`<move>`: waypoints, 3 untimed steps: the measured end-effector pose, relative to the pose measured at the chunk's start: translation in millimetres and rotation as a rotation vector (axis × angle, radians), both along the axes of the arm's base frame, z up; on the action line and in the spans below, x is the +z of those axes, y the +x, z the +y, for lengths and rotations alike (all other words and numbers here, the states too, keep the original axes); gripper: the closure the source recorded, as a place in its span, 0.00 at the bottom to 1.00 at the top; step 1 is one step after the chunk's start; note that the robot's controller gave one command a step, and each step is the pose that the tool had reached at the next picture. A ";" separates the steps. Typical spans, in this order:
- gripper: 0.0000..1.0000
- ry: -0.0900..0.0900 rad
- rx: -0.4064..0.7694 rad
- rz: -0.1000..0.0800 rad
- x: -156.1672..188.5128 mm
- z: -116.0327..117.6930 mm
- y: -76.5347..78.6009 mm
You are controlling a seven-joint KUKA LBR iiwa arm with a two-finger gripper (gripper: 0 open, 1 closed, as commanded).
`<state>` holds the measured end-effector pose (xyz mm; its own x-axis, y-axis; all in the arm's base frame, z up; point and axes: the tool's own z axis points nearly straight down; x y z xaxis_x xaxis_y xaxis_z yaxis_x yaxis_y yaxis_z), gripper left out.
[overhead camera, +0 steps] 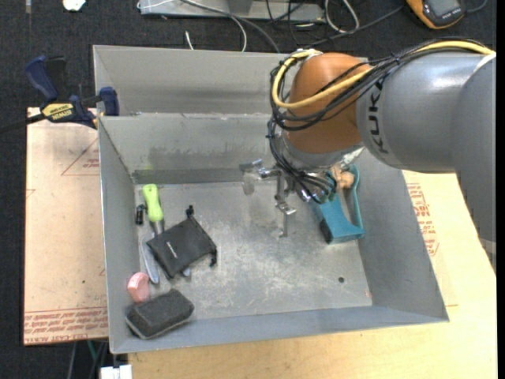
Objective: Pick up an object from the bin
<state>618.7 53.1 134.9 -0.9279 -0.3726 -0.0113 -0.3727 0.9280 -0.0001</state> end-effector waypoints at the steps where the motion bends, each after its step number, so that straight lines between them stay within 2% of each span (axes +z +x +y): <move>1: 0.00 0.002 -0.036 0.008 10.3 15.8 -2.4; 2: 0.00 0.001 -0.109 0.007 80.5 35.2 -9.5; 3: 0.00 0.002 0.066 -0.005 76.9 59.8 0.0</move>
Offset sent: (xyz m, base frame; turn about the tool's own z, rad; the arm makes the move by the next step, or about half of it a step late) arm -0.0201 0.0640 0.1693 -0.1623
